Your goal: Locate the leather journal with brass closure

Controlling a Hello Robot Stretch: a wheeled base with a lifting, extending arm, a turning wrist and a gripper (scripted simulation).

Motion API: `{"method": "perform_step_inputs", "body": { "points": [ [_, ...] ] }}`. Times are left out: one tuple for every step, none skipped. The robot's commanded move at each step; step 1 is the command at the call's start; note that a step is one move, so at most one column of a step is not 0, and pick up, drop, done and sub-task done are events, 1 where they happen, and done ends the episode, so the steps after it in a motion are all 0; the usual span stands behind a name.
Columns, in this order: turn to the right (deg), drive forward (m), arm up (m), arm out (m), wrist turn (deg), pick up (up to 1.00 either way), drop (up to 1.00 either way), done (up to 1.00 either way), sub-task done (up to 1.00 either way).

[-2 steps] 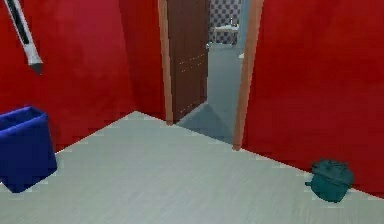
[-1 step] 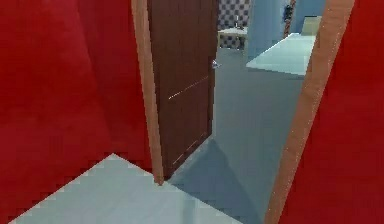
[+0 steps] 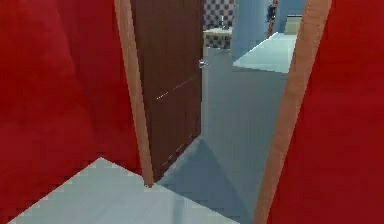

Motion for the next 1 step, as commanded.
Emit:
{"method": "perform_step_inputs", "body": {
  "points": [
    [0.0,0.75,0.0,0.0,0.0,0.0,0.0,0.0,0.0]
  ]
}}
